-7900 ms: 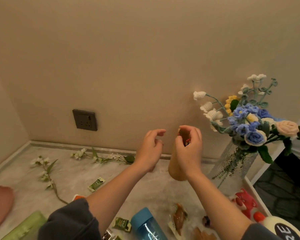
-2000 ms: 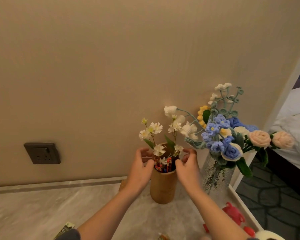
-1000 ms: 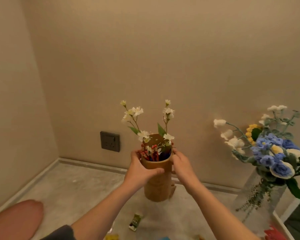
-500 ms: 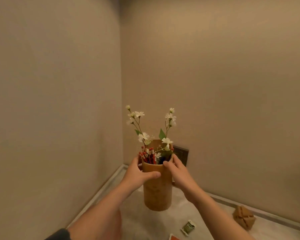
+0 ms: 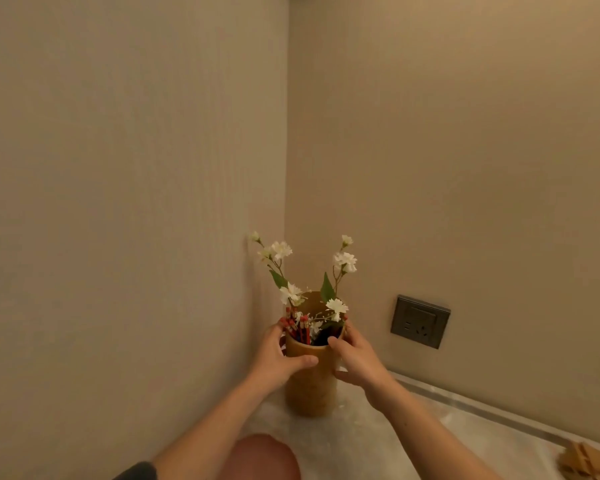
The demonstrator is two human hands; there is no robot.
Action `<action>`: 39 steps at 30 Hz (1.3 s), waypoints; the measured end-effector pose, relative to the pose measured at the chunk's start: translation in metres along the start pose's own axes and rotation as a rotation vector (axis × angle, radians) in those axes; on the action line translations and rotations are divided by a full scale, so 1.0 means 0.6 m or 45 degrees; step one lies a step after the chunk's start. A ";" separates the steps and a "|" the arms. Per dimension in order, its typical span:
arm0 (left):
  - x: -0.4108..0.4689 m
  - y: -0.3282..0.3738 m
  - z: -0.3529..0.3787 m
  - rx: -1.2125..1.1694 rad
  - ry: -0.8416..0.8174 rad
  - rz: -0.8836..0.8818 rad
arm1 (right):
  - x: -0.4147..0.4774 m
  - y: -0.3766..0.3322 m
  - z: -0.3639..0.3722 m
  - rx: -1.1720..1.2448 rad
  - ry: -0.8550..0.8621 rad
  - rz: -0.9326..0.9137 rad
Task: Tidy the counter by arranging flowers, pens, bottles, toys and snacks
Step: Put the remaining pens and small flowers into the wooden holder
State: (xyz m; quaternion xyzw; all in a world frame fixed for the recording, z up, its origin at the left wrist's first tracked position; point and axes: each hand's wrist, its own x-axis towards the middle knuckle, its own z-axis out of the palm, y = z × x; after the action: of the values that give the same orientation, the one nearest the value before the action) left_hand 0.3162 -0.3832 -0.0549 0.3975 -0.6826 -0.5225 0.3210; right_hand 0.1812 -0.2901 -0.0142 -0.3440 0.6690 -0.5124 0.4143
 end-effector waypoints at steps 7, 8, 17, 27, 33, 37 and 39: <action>0.039 -0.015 0.002 0.103 0.094 0.004 | 0.051 0.004 0.018 -0.019 0.012 -0.008; 0.044 -0.015 0.002 0.121 0.116 0.002 | 0.059 0.002 0.020 -0.019 0.010 -0.012; 0.063 -0.020 -0.010 0.388 0.346 0.005 | 0.096 -0.011 0.037 0.078 0.045 -0.034; 0.048 -0.015 -0.014 0.519 0.438 0.059 | 0.113 -0.021 0.037 0.171 -0.001 0.032; 0.047 -0.016 -0.010 0.452 0.373 0.020 | 0.117 -0.009 0.033 0.225 -0.051 0.077; 0.047 -0.031 -0.014 0.252 0.230 -0.085 | 0.111 -0.005 0.032 0.265 -0.085 0.102; 0.045 -0.046 -0.015 0.104 0.244 -0.214 | 0.109 -0.001 0.033 0.239 -0.107 0.165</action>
State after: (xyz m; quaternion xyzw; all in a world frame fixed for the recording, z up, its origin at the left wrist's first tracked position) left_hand 0.3169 -0.4147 -0.0788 0.5140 -0.6340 -0.4789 0.3233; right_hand 0.1716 -0.3561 -0.0296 -0.2811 0.6211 -0.5300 0.5043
